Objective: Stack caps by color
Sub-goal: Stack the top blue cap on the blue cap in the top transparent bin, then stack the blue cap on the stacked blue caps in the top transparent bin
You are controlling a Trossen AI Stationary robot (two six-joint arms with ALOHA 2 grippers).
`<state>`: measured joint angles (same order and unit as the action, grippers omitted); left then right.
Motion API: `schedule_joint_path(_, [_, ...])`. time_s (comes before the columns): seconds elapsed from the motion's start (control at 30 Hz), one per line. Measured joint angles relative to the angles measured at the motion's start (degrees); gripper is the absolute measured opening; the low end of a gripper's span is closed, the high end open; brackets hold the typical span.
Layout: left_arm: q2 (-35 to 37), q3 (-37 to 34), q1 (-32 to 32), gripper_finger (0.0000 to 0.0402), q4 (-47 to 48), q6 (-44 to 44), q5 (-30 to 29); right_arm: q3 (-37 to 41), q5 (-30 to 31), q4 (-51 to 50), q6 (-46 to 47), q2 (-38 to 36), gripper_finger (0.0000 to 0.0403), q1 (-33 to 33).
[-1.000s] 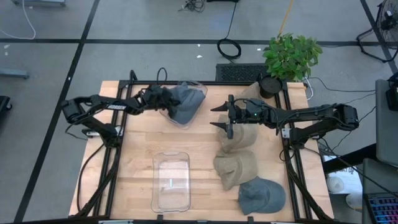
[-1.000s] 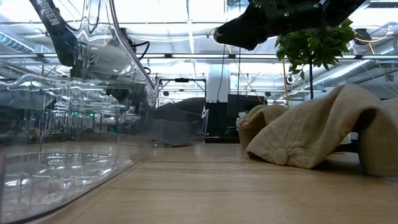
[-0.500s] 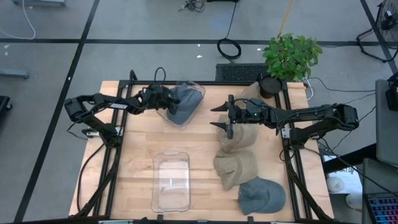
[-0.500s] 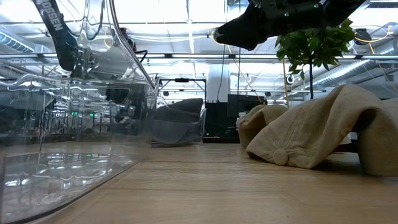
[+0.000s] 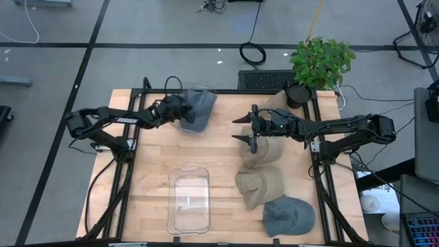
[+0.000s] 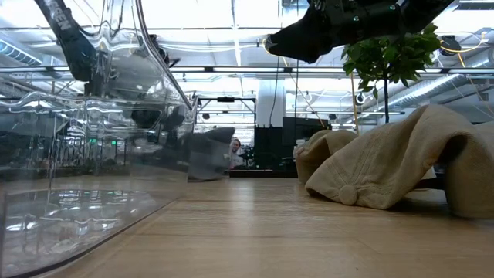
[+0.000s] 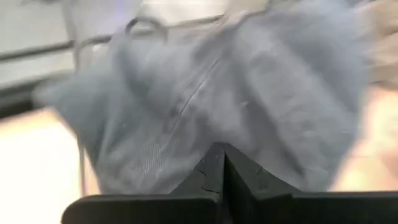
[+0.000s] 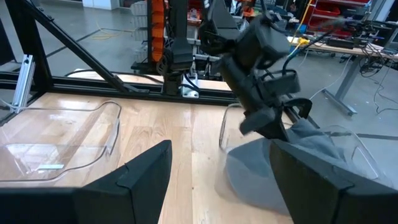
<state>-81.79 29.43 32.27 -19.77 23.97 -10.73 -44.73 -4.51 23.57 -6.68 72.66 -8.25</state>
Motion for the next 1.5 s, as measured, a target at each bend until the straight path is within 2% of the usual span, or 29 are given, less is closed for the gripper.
schedule_joint_path(0.1, [2.5,1.1,-2.0,0.0004,0.7,-3.0,-0.2,0.0,0.0,-0.3,0.0,0.0,0.0256,0.0])
schedule_joint_path(0.2, [6.0,3.0,-3.5,0.0004,4.9,-6.0,-0.3,0.0,0.0,-0.3,0.0,0.0,0.0256,0.0])
schedule_joint_path(0.27, [8.1,4.7,-4.5,0.0005,11.2,-8.6,0.5,0.0,0.0,-0.3,0.0,0.0,0.0256,0.0])
schedule_joint_path(0.4, [9.0,7.4,-5.5,0.0003,22.8,-15.2,8.3,0.0,0.0,-0.2,0.0,0.0,0.0256,0.0])
schedule_joint_path(0.53, [9.0,7.5,-6.6,0.0004,25.7,-19.0,15.7,0.0,0.0,-0.2,-0.1,0.0,0.0256,0.0])
schedule_joint_path(0.8, [10.4,7.6,-9.2,0.0003,26.7,-20.4,15.5,0.0,0.0,-0.3,0.0,0.0,0.0256,0.1])
schedule_joint_path(1.13, [10.8,7.8,-9.7,0.0004,36.2,-17.3,18.4,0.0,0.0,-0.2,0.0,0.0,0.0256,0.1])
schedule_joint_path(1.5, [10.8,7.7,-10.5,0.0009,37.2,-13.3,25.9,0.0,0.0,-0.2,0.0,0.0,0.0256,0.1])
